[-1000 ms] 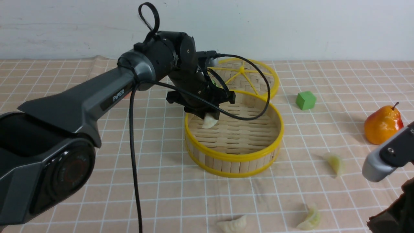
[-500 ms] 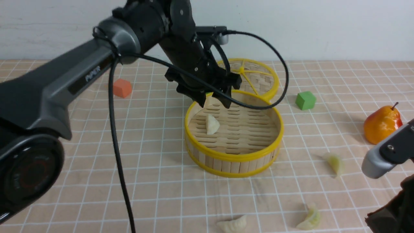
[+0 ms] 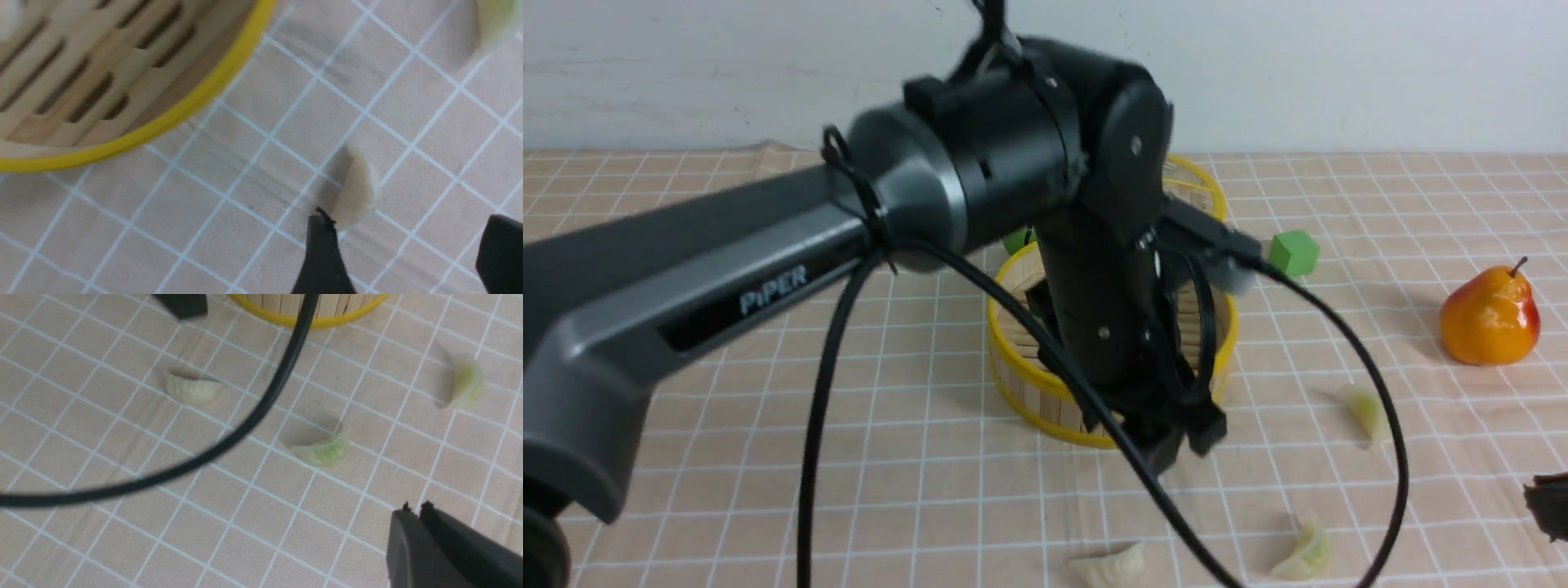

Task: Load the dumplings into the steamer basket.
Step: Use the left arm to grab a dumpling

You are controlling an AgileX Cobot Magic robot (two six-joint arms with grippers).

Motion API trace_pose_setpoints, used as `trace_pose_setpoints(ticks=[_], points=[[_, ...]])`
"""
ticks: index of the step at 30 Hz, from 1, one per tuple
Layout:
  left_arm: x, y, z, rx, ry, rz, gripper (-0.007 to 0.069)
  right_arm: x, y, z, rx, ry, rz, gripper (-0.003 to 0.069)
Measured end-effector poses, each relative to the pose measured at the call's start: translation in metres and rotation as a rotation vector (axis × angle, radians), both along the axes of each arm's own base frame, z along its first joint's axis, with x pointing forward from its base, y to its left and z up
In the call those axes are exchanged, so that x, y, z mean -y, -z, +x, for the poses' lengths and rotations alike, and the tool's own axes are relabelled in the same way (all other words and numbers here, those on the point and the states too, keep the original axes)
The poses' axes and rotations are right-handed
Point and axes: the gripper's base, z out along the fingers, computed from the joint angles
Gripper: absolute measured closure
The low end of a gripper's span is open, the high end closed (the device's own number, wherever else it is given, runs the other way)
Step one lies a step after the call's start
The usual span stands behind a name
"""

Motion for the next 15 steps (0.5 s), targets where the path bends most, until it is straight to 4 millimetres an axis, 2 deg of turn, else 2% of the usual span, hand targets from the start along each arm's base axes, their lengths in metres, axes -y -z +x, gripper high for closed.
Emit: trace_pose_setpoints(ticks=[4, 7, 8, 9, 10, 11, 15], points=[[0.006, 0.035, -0.002, -0.021, 0.081, 0.06, 0.0149, 0.007, -0.007, -0.011, 0.069, 0.006, -0.009, 0.0617], [0.009, 0.062, 0.002, -0.05, 0.103, 0.107, 0.0149, 0.009, -0.008, -0.014, 0.081, 0.007, -0.016, 0.0617], [0.009, 0.062, 0.002, -0.051, 0.104, 0.107, 0.0149, 0.009, -0.008, -0.014, 0.08, 0.008, -0.018, 0.0617], [0.011, 0.076, 0.004, -0.075, 0.108, 0.129, 0.0153, 0.01, -0.008, -0.015, 0.078, 0.007, -0.023, 0.0617], [0.011, 0.078, 0.004, -0.077, 0.108, 0.13, 0.0154, 0.01, -0.008, -0.015, 0.078, 0.008, -0.023, 0.0617], [0.014, 0.09, 0.005, -0.108, 0.106, 0.137, 0.0158, 0.01, -0.008, -0.015, 0.075, 0.008, -0.028, 0.0617], [0.016, 0.102, 0.004, -0.141, 0.101, 0.14, 0.0162, 0.011, -0.006, -0.015, 0.072, 0.008, -0.036, 0.0617]])
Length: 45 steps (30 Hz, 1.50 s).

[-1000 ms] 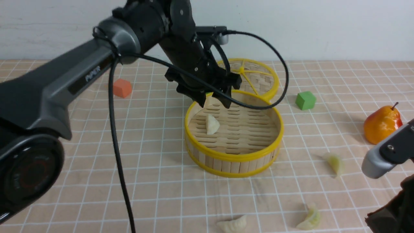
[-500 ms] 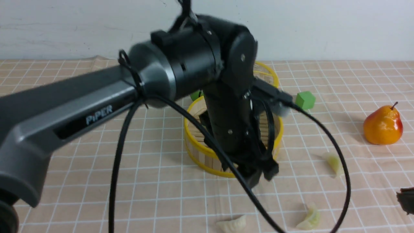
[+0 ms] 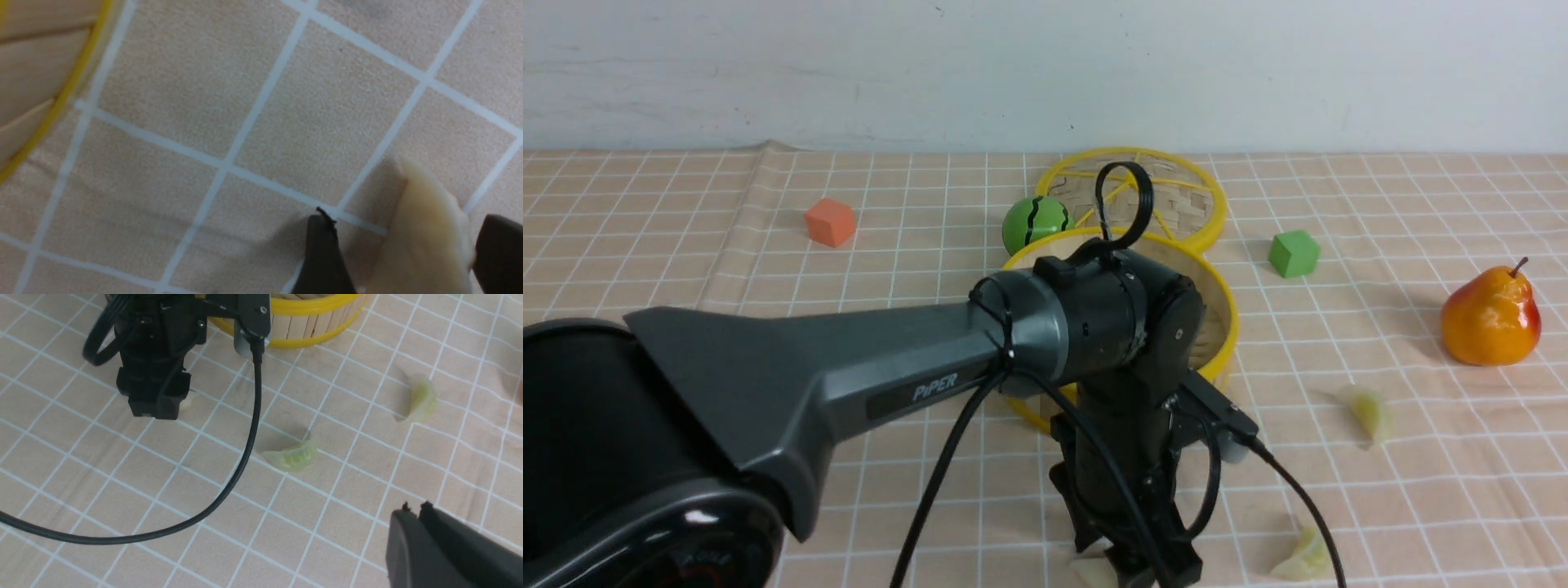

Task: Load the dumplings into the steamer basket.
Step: Use the left arm to grab a dumpling, then use the left arm to put the dumpling into the steamer

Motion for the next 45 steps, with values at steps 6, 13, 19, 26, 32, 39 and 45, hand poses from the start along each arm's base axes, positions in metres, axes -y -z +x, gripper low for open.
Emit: trace_pose_setpoints(ticks=[6, 13, 19, 26, 32, 39, 45], points=[[-0.001, 0.001, 0.001, 0.006, 0.005, 0.011, 0.0386, 0.0, 0.0, 0.0, 0.0, 0.0, 0.0, 0.061], [0.005, -0.045, 0.009, 0.068, -0.093, -0.052, 0.0437, 0.0, 0.0, 0.0, 0.004, 0.0, 0.002, 0.0603], [0.01, -0.135, 0.049, 0.299, -0.324, -0.345, 0.0437, -0.001, -0.001, 0.002, 0.019, 0.002, 0.008, 0.0601], [0.009, -0.097, 0.112, 0.349, -0.514, -0.398, 0.0437, -0.006, 0.003, 0.009, -0.026, -0.004, 0.02, 0.0599], [0.01, -0.042, 0.129, 0.348, -0.577, -0.292, 0.0437, -0.006, 0.005, 0.009, -0.052, -0.006, 0.014, 0.0599], [0.005, -0.046, 0.137, 0.366, -0.619, -0.33, 0.0306, -0.008, 0.013, 0.011, -0.157, 0.016, 0.012, 0.0599], [-0.016, -0.073, 0.139, 0.335, -0.685, -0.343, 0.0174, -0.014, 0.024, 0.024, -0.269, 0.058, 0.005, 0.0596]])
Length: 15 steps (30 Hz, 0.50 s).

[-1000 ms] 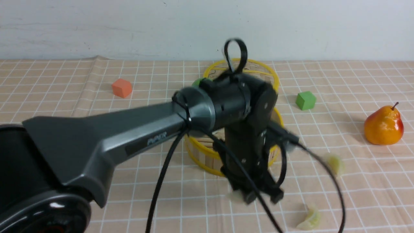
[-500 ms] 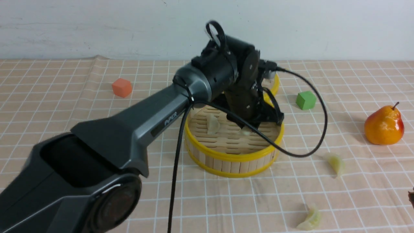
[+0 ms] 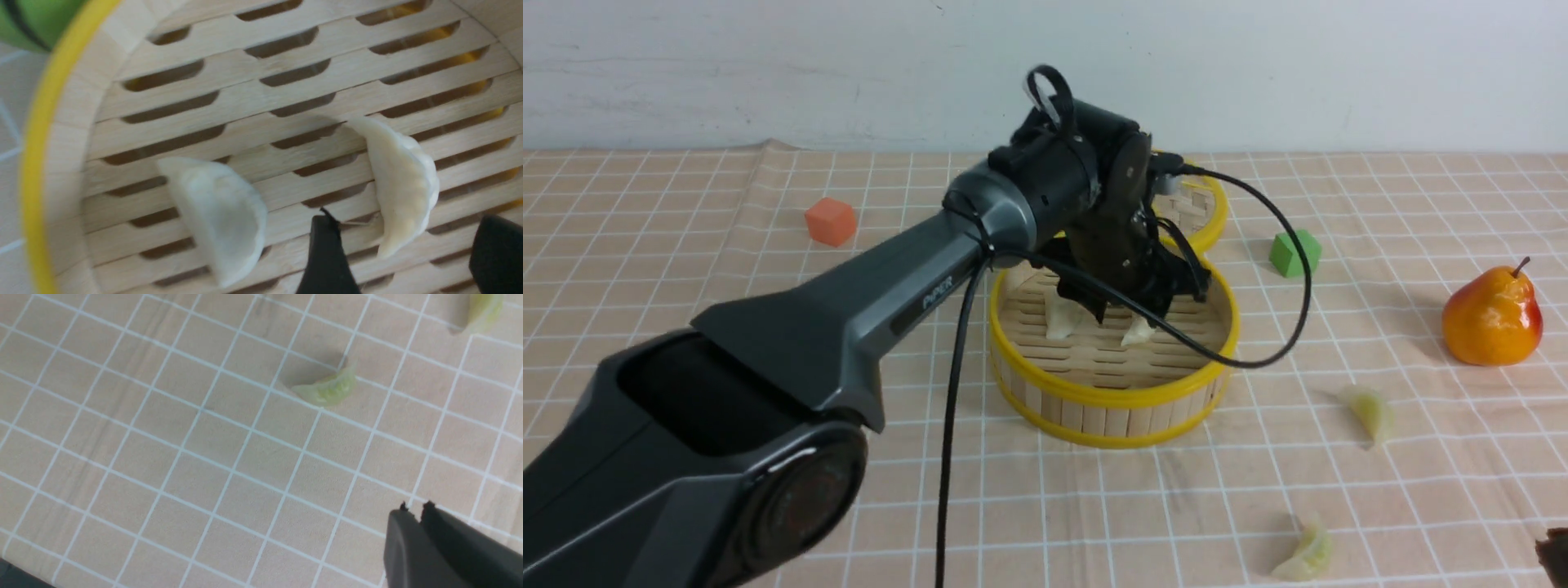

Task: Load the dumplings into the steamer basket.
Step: Use the left arm to put the dumpling into the steamer, then use the right arm to grab a dumpling

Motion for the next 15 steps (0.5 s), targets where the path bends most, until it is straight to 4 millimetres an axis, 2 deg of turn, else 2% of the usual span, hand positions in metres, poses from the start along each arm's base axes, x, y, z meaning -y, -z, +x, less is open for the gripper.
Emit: trace_pose_setpoints(ticks=[1, 3, 6, 9, 12, 13, 14, 15], points=[[-0.001, -0.003, 0.0, 0.002, -0.002, -0.002, 0.0173, 0.0, 0.001, 0.001, -0.005, 0.002, -0.001, 0.0596], [-0.014, -0.046, -0.009, 0.055, -0.005, -0.023, 0.0172, -0.005, 0.01, 0.012, -0.073, 0.021, -0.015, 0.0592], [-0.031, -0.108, -0.03, 0.144, 0.015, -0.056, 0.0218, -0.013, 0.025, 0.032, -0.148, 0.049, -0.03, 0.0578], [-0.051, -0.166, -0.061, 0.219, 0.036, -0.084, 0.032, -0.023, 0.047, 0.06, -0.215, 0.095, -0.038, 0.0528], [-0.071, -0.206, -0.089, 0.262, 0.06, -0.087, 0.047, -0.034, 0.069, 0.088, -0.266, 0.145, -0.039, 0.0428], [-0.072, -0.208, -0.091, 0.268, 0.061, -0.089, 0.047, -0.035, 0.07, 0.09, -0.269, 0.149, -0.039, 0.0419], [-0.079, -0.225, -0.102, 0.306, 0.068, -0.105, 0.0542, -0.041, 0.081, 0.107, -0.28, 0.184, -0.028, 0.0331], [-0.083, -0.233, -0.108, 0.323, 0.069, -0.114, 0.0584, -0.044, 0.087, 0.113, -0.295, 0.202, -0.027, 0.0301]])
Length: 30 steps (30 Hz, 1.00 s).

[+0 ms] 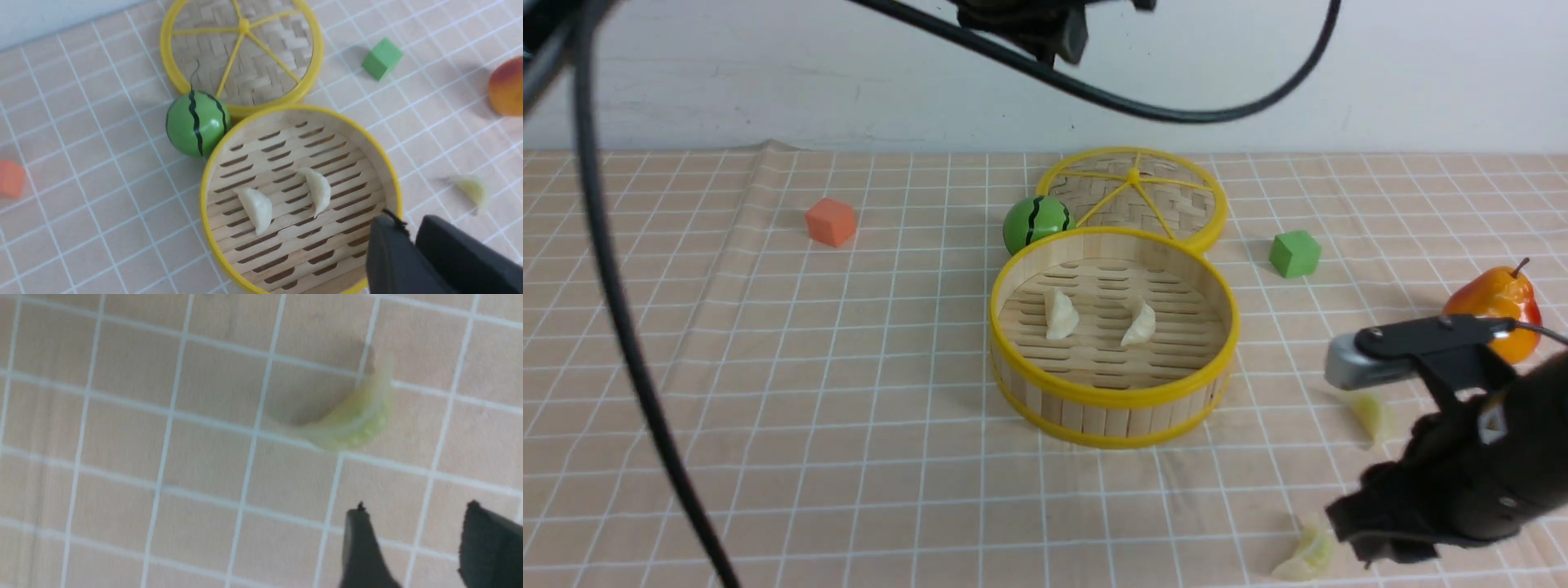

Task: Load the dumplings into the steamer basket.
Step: Use the right arm to grab a dumpling, then use the right arm to put the dumpling into the steamer

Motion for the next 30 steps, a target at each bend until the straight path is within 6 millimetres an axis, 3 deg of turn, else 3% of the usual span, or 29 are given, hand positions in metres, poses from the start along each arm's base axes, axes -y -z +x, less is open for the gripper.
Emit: trace_pose_setpoints(ticks=[1, 2, 5, 9, 12, 16, 17, 18, 19, 21, 24, 27, 30], points=[[-0.002, -0.003, -0.003, 0.007, 0.001, -0.004, 0.0601, -0.001, 0.003, 0.004, -0.003, 0.009, 0.001, 0.0281], [-0.008, -0.015, -0.012, 0.032, 0.003, -0.018, 0.0638, -0.006, 0.012, 0.016, -0.006, 0.041, 0.009, 0.0206], [-0.021, -0.031, -0.03, 0.061, 0.004, -0.035, 0.0638, -0.013, 0.035, 0.034, -0.044, 0.097, 0.008, 0.0103], [-0.032, -0.036, -0.046, 0.064, 0.016, -0.016, 0.0638, -0.016, 0.06, 0.041, -0.114, 0.13, -0.012, 0.0081], [-0.038, -0.031, -0.053, 0.05, 0.015, 0.016, 0.0638, -0.017, 0.068, 0.042, -0.138, 0.131, -0.021, 0.0123], [-0.043, -0.019, -0.057, 0.019, 0.003, 0.064, 0.0638, -0.018, 0.067, 0.044, -0.138, 0.131, -0.022, 0.033], [-0.044, -0.017, -0.058, 0.012, 0.002, 0.07, 0.0638, -0.018, 0.066, 0.045, -0.139, 0.122, -0.024, 0.0412], [-0.044, -0.017, -0.058, 0.012, 0.001, 0.071, 0.0638, -0.018, 0.066, 0.045, -0.14, 0.12, -0.025, 0.0426], [-0.044, -0.015, -0.058, 0.007, 0.001, 0.077, 0.0638, -0.019, 0.063, 0.047, -0.146, 0.096, -0.032, 0.0473], [-0.045, -0.015, -0.058, 0.008, -0.001, 0.081, 0.0638, -0.021, 0.056, 0.05, -0.149, 0.062, -0.039, 0.0463], [-0.046, -0.015, -0.058, 0.013, -0.006, 0.087, 0.0638, -0.031, 0.026, 0.065, -0.115, -0.037, -0.044, 0.0456], [-0.048, -0.018, -0.06, 0.021, -0.009, 0.087, 0.0638, -0.051, -0.015, 0.084, -0.011, -0.124, -0.02, 0.0456], [-0.049, -0.018, -0.061, 0.024, -0.01, 0.087, 0.0638, -0.073, -0.04, 0.104, 0.084, -0.171, 0.013, 0.0456]])
